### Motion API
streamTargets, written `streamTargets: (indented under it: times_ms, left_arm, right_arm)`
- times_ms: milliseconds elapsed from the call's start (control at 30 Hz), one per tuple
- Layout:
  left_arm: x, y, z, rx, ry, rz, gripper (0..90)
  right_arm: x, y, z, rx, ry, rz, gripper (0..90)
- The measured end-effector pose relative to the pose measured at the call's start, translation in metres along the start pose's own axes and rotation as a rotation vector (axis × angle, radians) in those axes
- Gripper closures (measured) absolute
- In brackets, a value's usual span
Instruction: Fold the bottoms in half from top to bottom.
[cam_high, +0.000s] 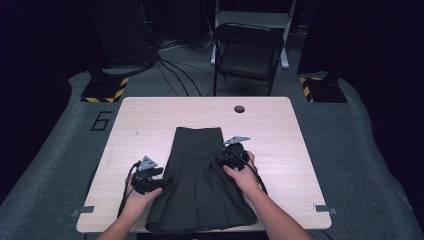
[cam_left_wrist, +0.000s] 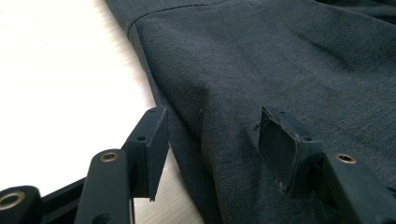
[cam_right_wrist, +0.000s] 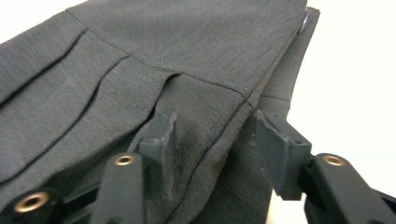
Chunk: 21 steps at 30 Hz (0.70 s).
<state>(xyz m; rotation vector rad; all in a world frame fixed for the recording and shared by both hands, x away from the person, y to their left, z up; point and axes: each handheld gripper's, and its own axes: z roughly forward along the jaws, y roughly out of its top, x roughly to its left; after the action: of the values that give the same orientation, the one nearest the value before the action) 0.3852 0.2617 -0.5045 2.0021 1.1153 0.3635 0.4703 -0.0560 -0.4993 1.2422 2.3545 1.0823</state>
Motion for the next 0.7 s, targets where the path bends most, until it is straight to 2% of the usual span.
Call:
streamTargets:
  times_ms: [100,133,267,367,500,567,600,700]
  left_arm:
    - [0.0,0.0,0.001,-0.001,0.0,0.004,43.0]
    - [0.0,0.0,0.001,-0.001,-0.001,0.004,42.9]
    - [0.0,0.0,0.002,-0.011,0.003,0.001,42.9]
    - [0.0,0.0,0.002,0.0,-0.001,0.004,42.9]
    - [-0.001,0.0,0.003,0.003,0.001,0.005,42.8]
    - [-0.001,0.0,0.004,0.014,-0.005,0.012,42.7]
    - [-0.002,-0.001,0.006,0.004,-0.003,0.01,42.5]
    - [-0.004,-0.002,0.007,0.023,-0.012,0.021,42.4]
  right_arm:
    - [0.001,-0.001,0.007,0.014,0.0,-0.034,62.9]
    - [0.004,-0.001,0.007,0.015,0.003,-0.035,71.0]
    - [0.006,0.002,0.002,-0.012,0.005,-0.056,78.0]
    - [0.006,0.006,-0.001,-0.017,-0.004,-0.057,78.8]
    - [0.006,0.013,-0.008,-0.065,-0.054,-0.058,79.1]
    - [0.005,0.014,-0.006,-0.066,-0.077,-0.042,79.1]
    - [0.005,0.011,-0.001,-0.017,-0.113,-0.027,78.9]
    - [0.003,0.006,0.007,0.019,-0.14,-0.052,78.4]
